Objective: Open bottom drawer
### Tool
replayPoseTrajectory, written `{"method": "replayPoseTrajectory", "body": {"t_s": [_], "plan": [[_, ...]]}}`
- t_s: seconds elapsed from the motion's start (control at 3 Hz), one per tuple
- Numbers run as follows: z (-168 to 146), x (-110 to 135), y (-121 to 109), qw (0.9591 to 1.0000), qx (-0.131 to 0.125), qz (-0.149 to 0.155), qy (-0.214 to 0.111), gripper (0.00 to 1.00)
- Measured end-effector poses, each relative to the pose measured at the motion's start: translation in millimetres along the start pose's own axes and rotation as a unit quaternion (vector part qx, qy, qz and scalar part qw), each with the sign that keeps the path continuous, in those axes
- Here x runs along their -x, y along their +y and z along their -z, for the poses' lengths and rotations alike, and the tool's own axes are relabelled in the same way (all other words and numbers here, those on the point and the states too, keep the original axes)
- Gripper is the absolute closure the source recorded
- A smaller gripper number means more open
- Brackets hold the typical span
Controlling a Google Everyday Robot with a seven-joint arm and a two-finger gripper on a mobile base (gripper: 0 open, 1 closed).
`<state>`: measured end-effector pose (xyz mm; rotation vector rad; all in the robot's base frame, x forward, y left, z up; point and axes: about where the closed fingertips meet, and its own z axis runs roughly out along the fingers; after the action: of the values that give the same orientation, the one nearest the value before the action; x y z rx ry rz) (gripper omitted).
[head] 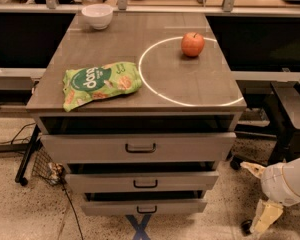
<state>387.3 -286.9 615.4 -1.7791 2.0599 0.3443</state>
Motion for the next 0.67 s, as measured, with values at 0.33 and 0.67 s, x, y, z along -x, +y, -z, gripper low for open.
{"method": "replayPoseTrajectory", "body": {"t_s": [0.33,0.67], "plan": [[-46,-14,10,0.9998,0.014,-0.001,-0.014,0.0],[-96,-27,15,0.9993,0.023,0.007,-0.027,0.0]]}}
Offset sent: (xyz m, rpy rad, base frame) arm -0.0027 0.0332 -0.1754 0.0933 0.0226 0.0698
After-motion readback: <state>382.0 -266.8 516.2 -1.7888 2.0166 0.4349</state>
